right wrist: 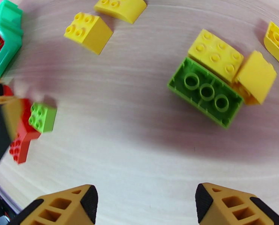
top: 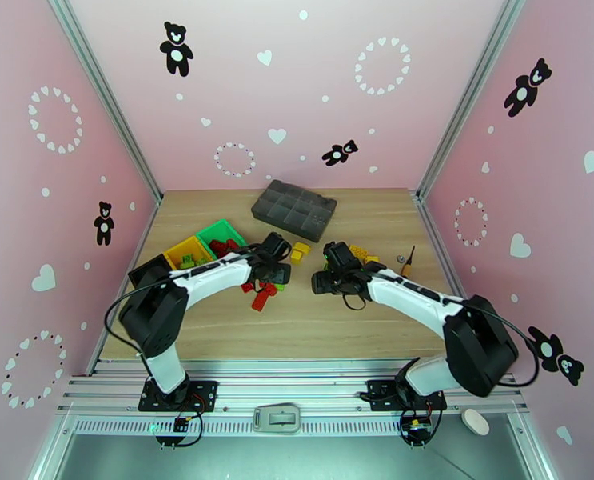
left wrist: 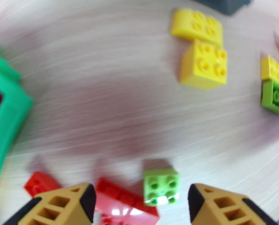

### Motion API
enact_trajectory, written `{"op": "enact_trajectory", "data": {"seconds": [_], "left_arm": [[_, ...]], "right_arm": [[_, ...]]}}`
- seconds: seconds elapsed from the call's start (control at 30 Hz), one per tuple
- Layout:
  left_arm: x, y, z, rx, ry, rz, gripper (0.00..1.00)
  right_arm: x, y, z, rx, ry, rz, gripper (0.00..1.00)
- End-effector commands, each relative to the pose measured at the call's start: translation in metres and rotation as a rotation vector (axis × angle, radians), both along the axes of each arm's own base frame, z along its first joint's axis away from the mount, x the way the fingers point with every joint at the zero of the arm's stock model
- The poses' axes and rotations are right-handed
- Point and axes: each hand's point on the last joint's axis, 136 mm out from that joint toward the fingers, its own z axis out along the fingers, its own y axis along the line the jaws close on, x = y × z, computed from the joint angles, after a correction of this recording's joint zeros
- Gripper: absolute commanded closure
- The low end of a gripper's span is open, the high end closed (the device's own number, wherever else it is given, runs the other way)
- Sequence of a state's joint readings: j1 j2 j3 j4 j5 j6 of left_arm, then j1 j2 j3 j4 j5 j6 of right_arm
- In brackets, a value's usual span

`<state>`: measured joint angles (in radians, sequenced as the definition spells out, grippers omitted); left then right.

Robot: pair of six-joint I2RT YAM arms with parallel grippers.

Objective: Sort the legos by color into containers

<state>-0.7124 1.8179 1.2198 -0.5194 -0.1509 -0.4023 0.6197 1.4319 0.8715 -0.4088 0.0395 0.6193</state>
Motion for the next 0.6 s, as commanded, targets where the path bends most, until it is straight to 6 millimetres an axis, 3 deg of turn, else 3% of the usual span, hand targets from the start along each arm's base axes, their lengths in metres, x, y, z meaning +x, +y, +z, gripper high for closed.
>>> {"op": "enact_trajectory", "data": {"seconds": [0.0, 0.27, 0.57], "left_arm": [[-0.001, -0.011, -0.005, 0.031, 0.025, -0.053, 0.33], [-0.007, -0.023, -0.029, 0.126, 0.088, -0.11, 0.41], [-0.013, -0.009, -0.032, 0.195, 0.093, -0.072, 0.43]], "right_arm": [[-0.009, -0.009, 0.004, -0.003, -0.003, -0.015, 0.27], [-0.009, -0.009, 0.011, 0.012, -0.022, -0.018, 0.27], [-0.009, -0.009, 0.01, 0.015, -0.024, -0.013, 0.27]]}}
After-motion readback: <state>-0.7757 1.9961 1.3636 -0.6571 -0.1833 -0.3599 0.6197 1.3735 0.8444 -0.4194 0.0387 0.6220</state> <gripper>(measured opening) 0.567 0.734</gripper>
